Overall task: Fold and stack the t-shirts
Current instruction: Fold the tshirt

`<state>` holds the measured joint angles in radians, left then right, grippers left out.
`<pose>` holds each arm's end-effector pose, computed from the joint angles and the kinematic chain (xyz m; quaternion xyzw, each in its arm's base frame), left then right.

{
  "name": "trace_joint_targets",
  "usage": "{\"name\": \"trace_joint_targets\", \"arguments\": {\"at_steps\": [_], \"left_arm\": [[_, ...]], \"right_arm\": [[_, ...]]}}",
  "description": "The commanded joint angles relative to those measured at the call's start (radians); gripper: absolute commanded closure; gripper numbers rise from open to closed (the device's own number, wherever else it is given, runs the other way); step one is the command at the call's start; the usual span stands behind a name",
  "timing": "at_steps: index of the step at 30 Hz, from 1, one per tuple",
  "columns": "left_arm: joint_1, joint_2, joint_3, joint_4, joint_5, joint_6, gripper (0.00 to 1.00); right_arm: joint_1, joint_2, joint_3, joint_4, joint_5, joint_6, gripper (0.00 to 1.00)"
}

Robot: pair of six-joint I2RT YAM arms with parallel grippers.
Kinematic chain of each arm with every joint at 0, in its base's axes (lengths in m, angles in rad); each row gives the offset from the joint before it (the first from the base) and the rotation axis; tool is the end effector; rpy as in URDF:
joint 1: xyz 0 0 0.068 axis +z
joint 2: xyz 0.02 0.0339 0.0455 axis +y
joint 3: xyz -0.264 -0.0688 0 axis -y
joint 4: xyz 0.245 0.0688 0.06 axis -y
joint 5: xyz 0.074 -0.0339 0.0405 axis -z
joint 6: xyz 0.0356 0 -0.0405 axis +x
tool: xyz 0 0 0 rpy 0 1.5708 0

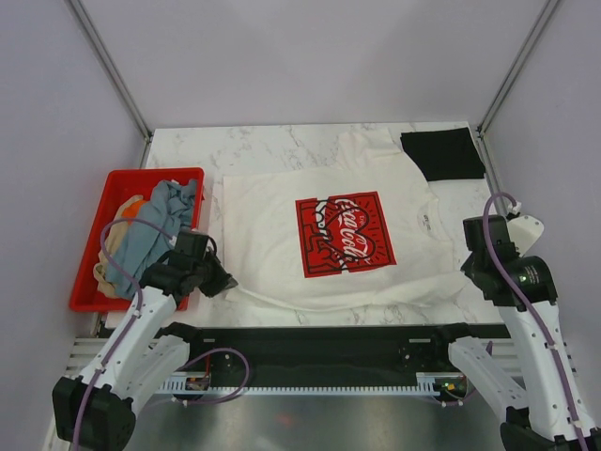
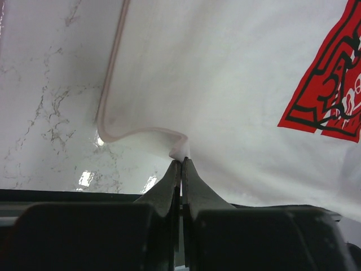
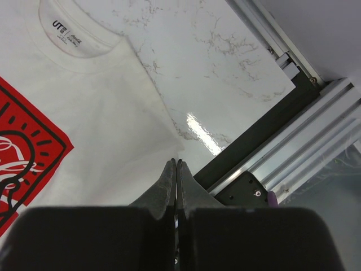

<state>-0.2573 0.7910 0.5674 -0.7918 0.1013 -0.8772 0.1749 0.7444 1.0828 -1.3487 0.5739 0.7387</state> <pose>0.1386 -0.0402 0.2124 -0.2797 0.9189 -0.1882 0.2047 0.0942 -0.0030 0.3423 0.3316 0.8635 -0.1271 0.3581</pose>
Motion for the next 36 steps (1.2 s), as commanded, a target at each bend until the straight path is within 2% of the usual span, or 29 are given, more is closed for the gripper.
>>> {"name": "trace_joint_targets", "arguments": {"at_steps": [1, 9, 13, 19, 20, 22, 28, 36], "left_arm": [[-0.022, -0.001, -0.011, -0.014, -0.058, -0.08, 0.98], [-0.039, 0.053, -0.001, -0.027, -0.192, -0.123, 0.98], [-0.039, 0.092, 0.052, -0.027, -0.287, -0.108, 0.98], [-0.039, 0.217, 0.092, -0.027, -0.31, -0.108, 0.98], [-0.039, 0.253, 0.107, -0.027, -0.31, -0.108, 0.98], [-0.039, 0.284, 0.129, -0.02, -0.403, -0.106, 0.98], [-0.039, 0.346, 0.178, 0.002, -0.42, -0.091, 0.98], [-0.063, 0.373, 0.192, 0.02, -0.411, -0.089, 0.98]], "right_arm": [[0.0, 0.016, 0.026, -0.052, 0.092, 0.016, 1.0], [0.0, 0.142, -0.035, 0.138, 0.049, -0.016, 1.0], [0.0, 0.229, -0.044, 0.249, -0.017, -0.074, 1.0], [0.002, 0.412, -0.035, 0.431, -0.026, -0.183, 1.0], [0.002, 0.471, -0.015, 0.459, -0.014, -0.197, 1.0], [0.002, 0.556, 0.029, 0.496, -0.002, -0.248, 1.0], [0.002, 0.702, 0.17, 0.557, 0.024, -0.406, 1.0], [0.034, 0.78, 0.308, 0.579, 0.076, -0.482, 1.0]]}}
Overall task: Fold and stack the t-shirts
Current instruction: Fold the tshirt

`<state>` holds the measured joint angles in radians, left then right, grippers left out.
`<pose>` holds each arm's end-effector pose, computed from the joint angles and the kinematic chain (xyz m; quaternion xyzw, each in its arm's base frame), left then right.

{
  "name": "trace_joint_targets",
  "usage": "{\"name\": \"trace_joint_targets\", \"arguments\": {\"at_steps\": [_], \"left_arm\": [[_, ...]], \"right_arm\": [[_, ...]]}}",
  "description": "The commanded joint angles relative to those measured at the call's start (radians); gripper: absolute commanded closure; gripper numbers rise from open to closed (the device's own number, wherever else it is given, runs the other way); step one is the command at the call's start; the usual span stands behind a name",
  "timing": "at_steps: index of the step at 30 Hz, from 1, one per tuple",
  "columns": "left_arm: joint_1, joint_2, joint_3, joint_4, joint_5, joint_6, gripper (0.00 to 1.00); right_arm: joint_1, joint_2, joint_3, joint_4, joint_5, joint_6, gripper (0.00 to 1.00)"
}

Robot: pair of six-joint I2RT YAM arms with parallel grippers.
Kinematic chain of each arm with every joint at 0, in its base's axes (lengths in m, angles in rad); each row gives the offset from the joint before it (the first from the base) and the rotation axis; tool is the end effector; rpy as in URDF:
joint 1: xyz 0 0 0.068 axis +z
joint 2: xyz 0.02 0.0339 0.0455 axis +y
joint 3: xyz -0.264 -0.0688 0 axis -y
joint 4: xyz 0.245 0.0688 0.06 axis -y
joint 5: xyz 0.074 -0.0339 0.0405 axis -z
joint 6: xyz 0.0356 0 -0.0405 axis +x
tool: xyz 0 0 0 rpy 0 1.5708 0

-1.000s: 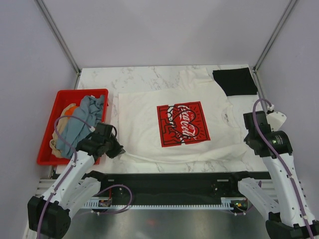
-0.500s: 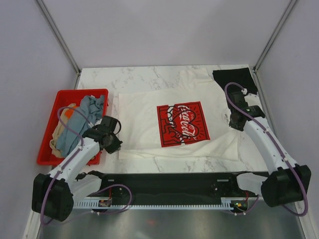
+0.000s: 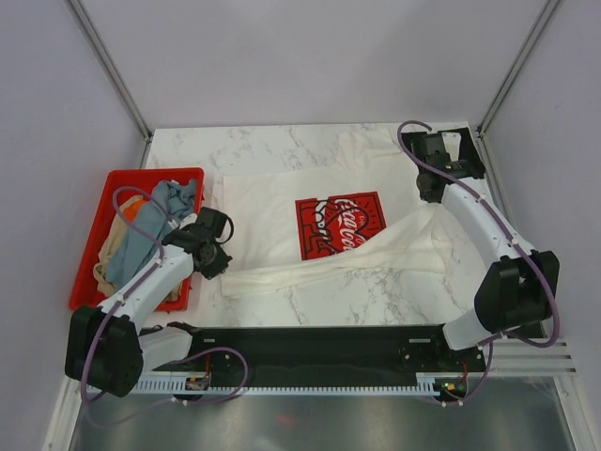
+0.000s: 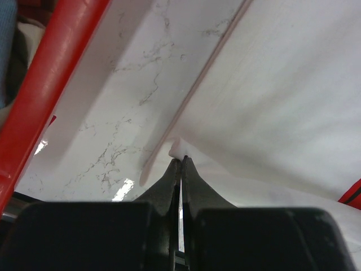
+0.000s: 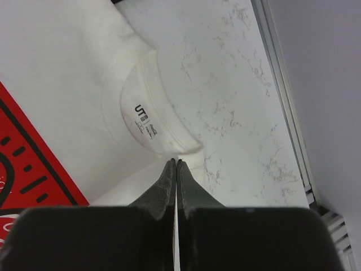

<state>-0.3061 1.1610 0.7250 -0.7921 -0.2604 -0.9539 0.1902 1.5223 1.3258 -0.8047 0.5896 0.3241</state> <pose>0.1922 -0.0511 0.2045 -0.3319 0.9192 0.0038 0.2120 0.3131 0.0401 0.3010 0.1429 0.9108 -0.2013 0.3309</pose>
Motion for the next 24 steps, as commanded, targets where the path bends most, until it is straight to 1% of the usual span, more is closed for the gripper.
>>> {"name": "trace_joint_targets", "arguments": {"at_steps": [1, 3, 9, 17, 21, 24], "left_arm": [[-0.019, 0.006, 0.034, 0.024, -0.054, -0.013, 0.98], [-0.03, 0.017, 0.037, 0.031, -0.057, -0.013, 0.98], [-0.044, 0.083, 0.073, 0.048, -0.06, 0.006, 0.98], [-0.045, 0.143, 0.152, 0.051, -0.131, 0.035, 0.98], [-0.044, 0.215, 0.178, 0.053, -0.14, 0.037, 0.98], [-0.044, 0.241, 0.189, 0.054, -0.142, 0.037, 0.98]], "right_arm": [[0.023, 0.001, 0.076, 0.045, 0.058, -0.082, 1.0], [0.032, 0.002, 0.082, 0.088, 0.044, -0.112, 1.0], [0.032, 0.061, 0.122, 0.099, 0.056, -0.129, 1.0], [0.031, 0.142, 0.158, 0.12, 0.093, -0.163, 1.0], [0.032, 0.168, 0.18, 0.145, 0.055, -0.177, 1.0], [0.032, 0.194, 0.191, 0.153, 0.026, -0.181, 1.0]]}}
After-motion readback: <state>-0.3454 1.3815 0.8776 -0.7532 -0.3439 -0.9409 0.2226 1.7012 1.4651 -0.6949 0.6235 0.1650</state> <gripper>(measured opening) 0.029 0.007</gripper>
